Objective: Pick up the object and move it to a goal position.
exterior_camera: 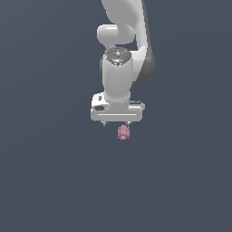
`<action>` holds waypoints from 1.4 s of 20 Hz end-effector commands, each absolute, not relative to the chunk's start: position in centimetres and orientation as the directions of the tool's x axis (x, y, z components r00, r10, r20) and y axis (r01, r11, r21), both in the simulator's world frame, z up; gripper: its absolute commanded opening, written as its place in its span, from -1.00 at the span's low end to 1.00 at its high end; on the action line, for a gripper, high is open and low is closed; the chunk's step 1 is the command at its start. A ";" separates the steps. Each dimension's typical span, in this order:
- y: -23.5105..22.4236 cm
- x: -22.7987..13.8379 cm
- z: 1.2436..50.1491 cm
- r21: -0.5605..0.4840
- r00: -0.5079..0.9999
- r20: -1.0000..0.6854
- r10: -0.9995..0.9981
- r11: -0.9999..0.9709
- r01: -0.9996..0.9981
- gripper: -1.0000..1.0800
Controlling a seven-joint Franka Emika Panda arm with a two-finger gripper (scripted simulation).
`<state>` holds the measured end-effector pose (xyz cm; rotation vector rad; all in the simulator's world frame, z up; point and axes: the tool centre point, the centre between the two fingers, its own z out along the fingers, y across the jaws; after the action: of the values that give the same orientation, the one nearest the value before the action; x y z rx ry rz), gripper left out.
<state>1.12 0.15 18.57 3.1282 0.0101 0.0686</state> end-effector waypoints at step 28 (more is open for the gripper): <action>2.2 -1.8 11.6 0.011 1.000 0.013 -0.017 -1.000 -0.017 0.92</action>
<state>-1.27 1.38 12.64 3.1257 -0.0310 0.0275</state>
